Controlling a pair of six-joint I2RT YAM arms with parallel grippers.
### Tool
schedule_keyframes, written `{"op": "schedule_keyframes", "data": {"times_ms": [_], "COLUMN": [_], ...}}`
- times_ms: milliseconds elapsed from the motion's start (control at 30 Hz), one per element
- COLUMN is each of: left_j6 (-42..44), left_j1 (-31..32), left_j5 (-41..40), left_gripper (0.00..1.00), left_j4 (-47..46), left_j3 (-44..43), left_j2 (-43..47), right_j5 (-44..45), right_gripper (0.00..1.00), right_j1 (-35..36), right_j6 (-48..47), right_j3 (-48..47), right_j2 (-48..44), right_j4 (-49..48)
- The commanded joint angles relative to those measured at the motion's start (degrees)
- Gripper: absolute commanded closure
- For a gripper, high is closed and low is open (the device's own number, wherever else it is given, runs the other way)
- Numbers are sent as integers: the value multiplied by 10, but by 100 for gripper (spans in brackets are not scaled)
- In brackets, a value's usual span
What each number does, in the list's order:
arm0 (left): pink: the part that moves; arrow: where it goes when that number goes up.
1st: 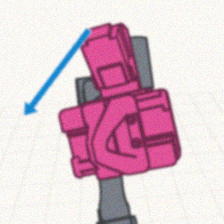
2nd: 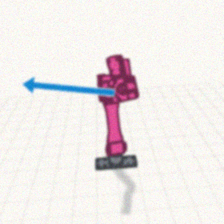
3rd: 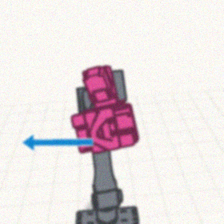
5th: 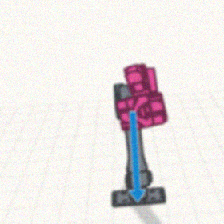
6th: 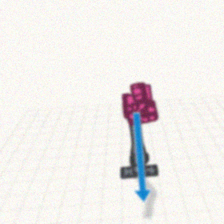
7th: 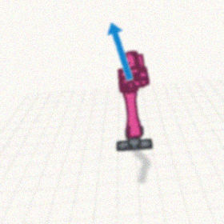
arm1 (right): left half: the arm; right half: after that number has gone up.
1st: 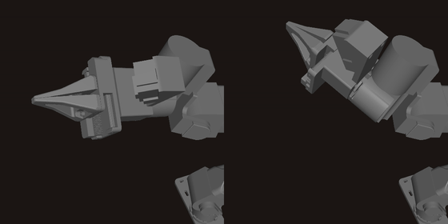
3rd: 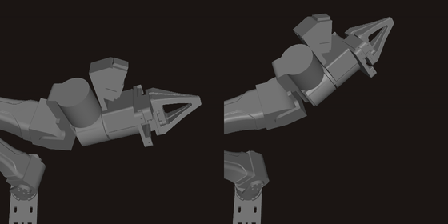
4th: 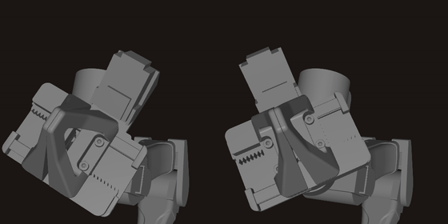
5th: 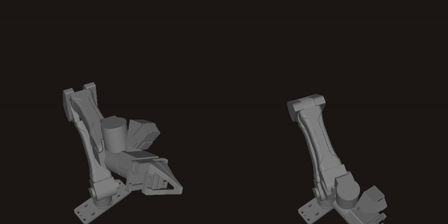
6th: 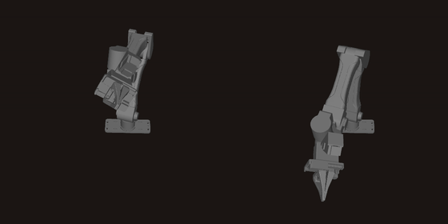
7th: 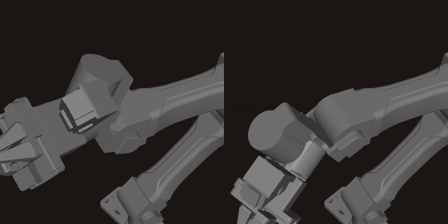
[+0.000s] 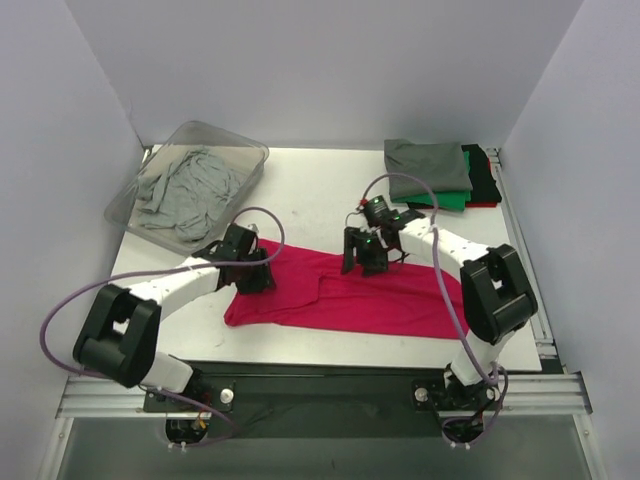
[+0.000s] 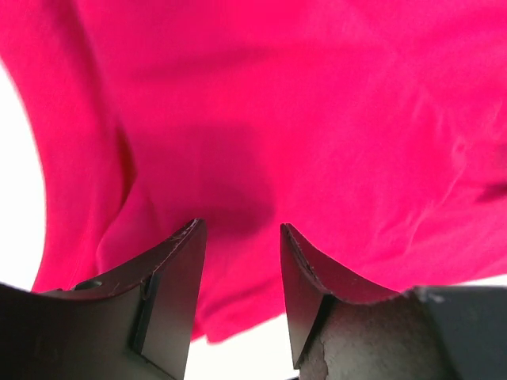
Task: Fold and stack the t-shirts
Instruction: Rotate the tshirt 90 degrees
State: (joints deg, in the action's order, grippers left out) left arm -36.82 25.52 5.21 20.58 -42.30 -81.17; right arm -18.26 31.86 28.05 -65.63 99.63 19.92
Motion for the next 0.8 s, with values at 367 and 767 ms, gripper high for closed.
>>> {"op": "schedule_keyframes", "data": {"times_ms": [367, 767], "left_j6": [14, 88], "left_j1": [-12, -20], "left_j5": [6, -8], "left_gripper": [47, 47], "left_j4": [-55, 12], "left_j3": [-108, -295], "left_j2": [-160, -310], "right_j5": [-7, 31], "right_gripper": [43, 44], "right_j1": [-172, -197], "right_j6": [-40, -9], "right_j3": [79, 125], "right_j2": [-12, -1], "right_j4": [-16, 17]}}
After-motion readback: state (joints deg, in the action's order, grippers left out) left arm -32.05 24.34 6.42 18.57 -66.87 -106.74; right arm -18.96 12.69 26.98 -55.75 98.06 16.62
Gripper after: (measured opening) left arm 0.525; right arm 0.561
